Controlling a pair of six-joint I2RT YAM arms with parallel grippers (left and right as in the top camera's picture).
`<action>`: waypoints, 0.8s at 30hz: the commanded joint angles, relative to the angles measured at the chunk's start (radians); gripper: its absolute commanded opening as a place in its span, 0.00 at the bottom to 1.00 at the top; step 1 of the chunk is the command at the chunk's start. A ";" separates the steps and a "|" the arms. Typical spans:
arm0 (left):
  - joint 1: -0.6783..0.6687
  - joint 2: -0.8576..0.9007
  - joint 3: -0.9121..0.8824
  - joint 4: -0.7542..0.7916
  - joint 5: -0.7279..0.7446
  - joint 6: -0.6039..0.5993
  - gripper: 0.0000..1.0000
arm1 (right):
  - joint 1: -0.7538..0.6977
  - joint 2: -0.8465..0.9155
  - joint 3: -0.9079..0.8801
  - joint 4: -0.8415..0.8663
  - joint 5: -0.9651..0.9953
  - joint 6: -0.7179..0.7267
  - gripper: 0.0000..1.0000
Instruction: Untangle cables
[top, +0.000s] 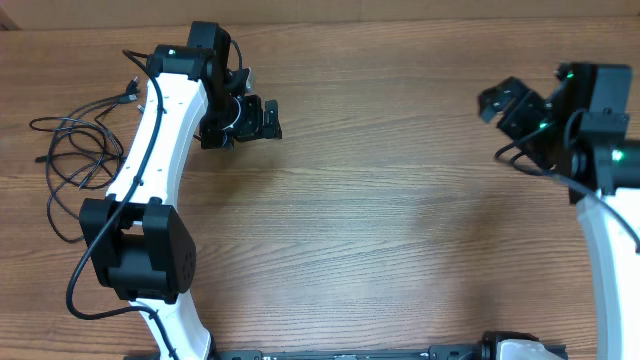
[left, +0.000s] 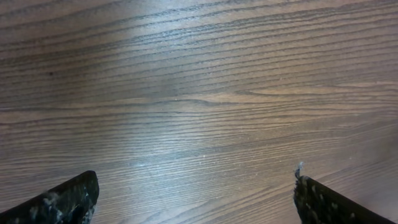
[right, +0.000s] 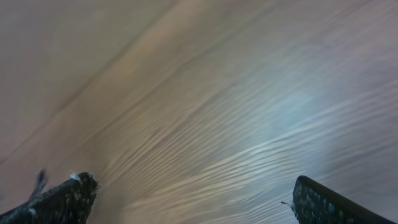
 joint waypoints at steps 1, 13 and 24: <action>0.001 0.007 -0.009 0.002 -0.010 -0.006 1.00 | 0.074 -0.079 0.025 0.005 0.003 0.006 1.00; 0.001 0.007 -0.009 0.002 -0.010 -0.006 1.00 | 0.130 -0.303 0.025 0.002 0.003 0.006 1.00; 0.001 0.007 -0.009 0.002 -0.010 -0.006 1.00 | 0.130 -0.484 0.005 -0.116 0.076 -0.008 1.00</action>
